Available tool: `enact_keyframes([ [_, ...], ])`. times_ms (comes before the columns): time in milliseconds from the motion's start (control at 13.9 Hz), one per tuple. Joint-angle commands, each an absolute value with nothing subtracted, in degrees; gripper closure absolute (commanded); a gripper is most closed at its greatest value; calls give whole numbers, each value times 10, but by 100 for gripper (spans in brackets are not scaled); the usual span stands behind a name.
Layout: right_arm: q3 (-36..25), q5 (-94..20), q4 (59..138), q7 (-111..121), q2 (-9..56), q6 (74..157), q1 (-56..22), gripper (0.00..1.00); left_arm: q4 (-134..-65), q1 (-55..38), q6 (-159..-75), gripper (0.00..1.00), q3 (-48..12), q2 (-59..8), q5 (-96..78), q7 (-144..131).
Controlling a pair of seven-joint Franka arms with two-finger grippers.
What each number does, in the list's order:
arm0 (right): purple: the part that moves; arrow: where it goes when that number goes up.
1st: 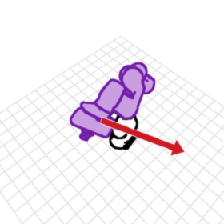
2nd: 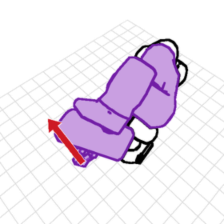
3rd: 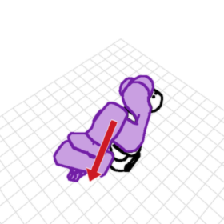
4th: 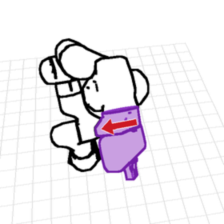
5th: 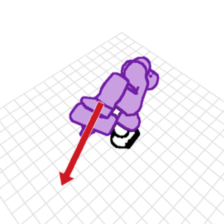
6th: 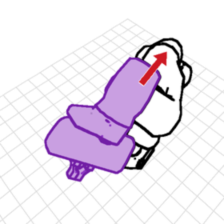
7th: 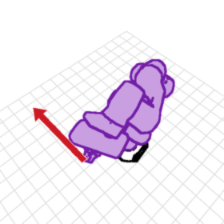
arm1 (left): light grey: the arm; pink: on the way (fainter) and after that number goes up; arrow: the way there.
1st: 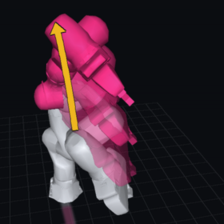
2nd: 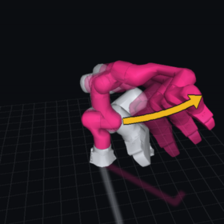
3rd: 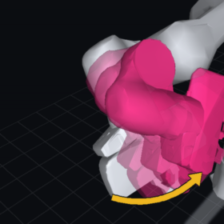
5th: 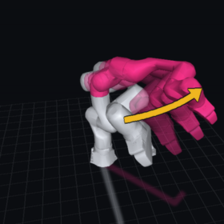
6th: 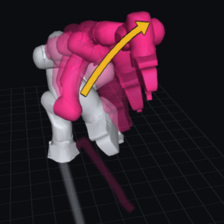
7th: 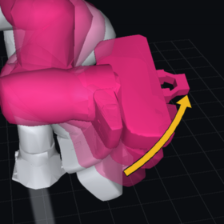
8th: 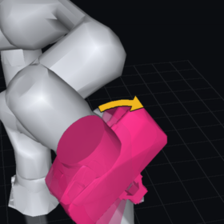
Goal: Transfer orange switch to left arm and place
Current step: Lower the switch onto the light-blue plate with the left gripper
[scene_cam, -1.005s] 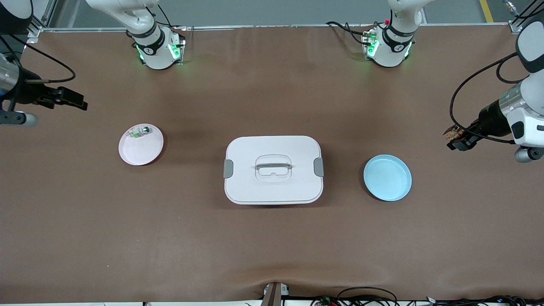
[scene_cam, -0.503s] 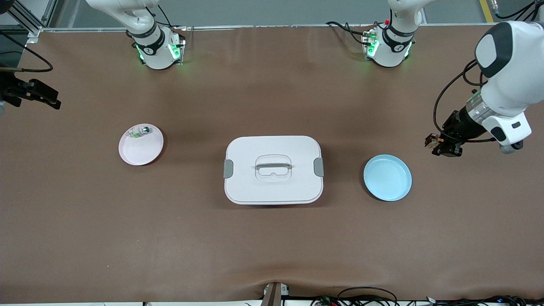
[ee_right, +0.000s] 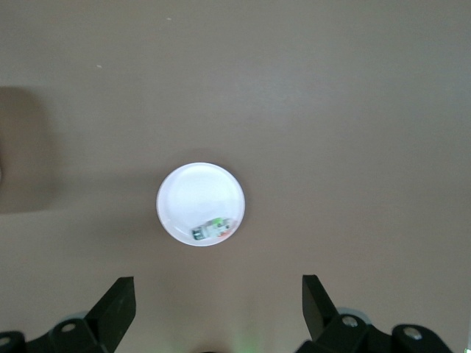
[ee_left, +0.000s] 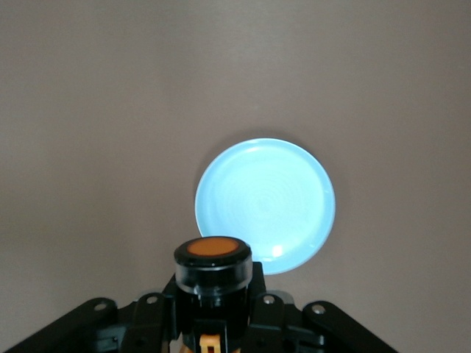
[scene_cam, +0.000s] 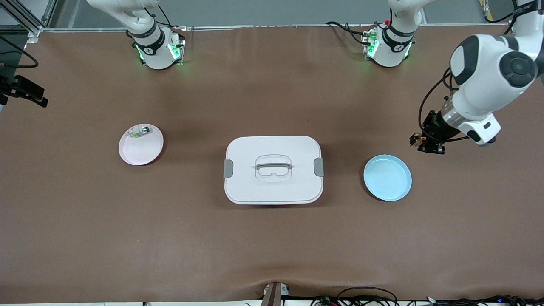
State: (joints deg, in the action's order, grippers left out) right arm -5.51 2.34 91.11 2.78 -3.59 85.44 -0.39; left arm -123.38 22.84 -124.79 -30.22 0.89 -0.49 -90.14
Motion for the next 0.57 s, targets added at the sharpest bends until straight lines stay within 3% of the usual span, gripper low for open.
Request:
enact_keyframes([
  [0,-49,-6,967,12,-78,891,13,0,-1265,233,-1284,100,-309,-14,38,-934],
  [144,-47,-6,1022,1,-113,936,10,0,-1263,231,-1293,100,-309,-50,61,-944],
  [503,-43,-5,1020,-9,-112,931,7,0,-1255,229,-1334,100,-309,-118,104,-983],
])
